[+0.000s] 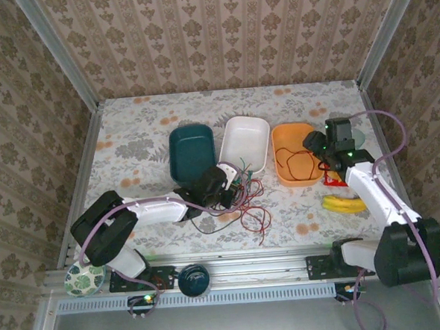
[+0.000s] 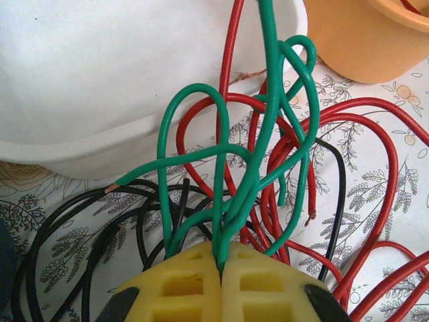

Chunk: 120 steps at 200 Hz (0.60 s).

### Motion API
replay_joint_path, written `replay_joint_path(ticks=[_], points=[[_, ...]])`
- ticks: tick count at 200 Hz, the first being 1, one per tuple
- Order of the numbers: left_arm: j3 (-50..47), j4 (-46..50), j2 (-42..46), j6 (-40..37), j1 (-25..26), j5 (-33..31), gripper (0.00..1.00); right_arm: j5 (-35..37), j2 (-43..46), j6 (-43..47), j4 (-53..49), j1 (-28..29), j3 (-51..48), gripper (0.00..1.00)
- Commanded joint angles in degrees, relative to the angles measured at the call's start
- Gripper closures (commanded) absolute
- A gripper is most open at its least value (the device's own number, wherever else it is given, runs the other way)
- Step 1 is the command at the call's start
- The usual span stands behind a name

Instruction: Untangle the cables

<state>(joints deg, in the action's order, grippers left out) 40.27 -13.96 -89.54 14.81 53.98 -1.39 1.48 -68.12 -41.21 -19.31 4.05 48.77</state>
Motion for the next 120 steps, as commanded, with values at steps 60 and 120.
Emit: replay_joint_path(ticks=[60, 120], points=[[0.2, 1.5, -1.5, -0.1, -0.2, -0.2, 1.00, -26.3, -7.5, 12.8, -5.4, 17.5, -2.4, 0.53], [0.3, 1.6, -1.5, -0.3, -0.1, -0.4, 1.00, -29.3, -16.0, 14.9, -6.9, 17.9, -1.2, 0.65]])
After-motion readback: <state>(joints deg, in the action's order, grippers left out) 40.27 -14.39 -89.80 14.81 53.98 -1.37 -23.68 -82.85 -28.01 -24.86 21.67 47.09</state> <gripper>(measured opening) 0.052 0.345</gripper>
